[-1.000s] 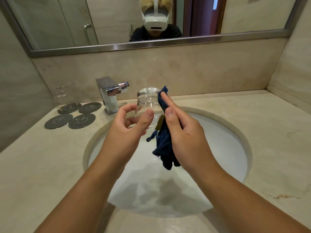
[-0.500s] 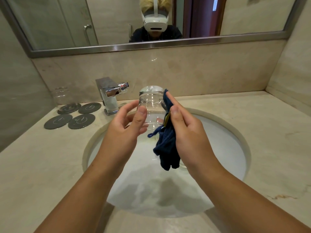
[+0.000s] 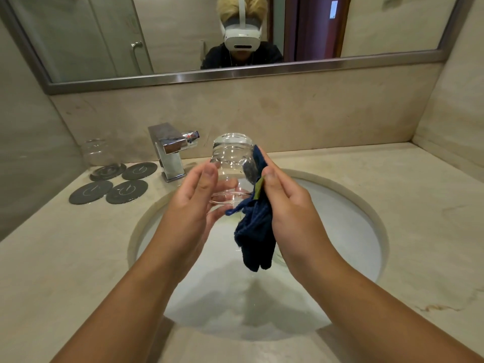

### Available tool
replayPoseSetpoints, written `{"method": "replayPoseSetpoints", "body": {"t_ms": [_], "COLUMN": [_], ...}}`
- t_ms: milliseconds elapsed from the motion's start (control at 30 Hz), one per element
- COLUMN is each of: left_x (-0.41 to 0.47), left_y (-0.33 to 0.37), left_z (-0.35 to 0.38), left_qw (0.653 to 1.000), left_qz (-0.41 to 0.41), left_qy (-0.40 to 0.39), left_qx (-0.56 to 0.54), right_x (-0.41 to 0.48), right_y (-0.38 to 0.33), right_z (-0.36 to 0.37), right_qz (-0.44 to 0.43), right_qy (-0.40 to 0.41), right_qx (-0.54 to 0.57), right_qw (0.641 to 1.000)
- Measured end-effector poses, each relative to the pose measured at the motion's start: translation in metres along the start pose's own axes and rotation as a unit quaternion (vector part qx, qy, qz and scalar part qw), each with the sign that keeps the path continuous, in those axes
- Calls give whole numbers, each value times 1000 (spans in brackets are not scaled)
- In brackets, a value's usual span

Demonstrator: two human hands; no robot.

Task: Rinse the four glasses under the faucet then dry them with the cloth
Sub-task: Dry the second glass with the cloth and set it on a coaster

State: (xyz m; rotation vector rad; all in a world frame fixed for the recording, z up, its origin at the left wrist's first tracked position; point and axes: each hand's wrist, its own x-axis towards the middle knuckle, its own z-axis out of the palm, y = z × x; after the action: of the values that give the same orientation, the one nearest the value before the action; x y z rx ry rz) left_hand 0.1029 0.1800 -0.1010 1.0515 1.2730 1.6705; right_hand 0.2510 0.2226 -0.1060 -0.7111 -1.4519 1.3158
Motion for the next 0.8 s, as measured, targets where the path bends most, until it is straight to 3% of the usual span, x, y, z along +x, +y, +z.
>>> {"method": "replayPoseSetpoints", "body": {"t_ms": [133,433,667,800], "left_x": [1,-3,-1,2], "left_y": [-1,2,2,-2], "left_z": [2,3,-2,-3], "left_qw": [998,999,999,1000], "left_qz": [15,21,11,-5], "left_qy": [17,22,-5,-29], "left_qx": [59,17,-44,2], "right_x": [-2,-10,-3,-3], "right_y": [2,-3,-1,-1], "right_z": [-1,1,2,1], "right_qz": [-19,-98,-44,-24], "right_qy": [5,-8,14,16], "right_qx": [-43,-121,-38,-24], "right_qw": [999,988,998,999]}}
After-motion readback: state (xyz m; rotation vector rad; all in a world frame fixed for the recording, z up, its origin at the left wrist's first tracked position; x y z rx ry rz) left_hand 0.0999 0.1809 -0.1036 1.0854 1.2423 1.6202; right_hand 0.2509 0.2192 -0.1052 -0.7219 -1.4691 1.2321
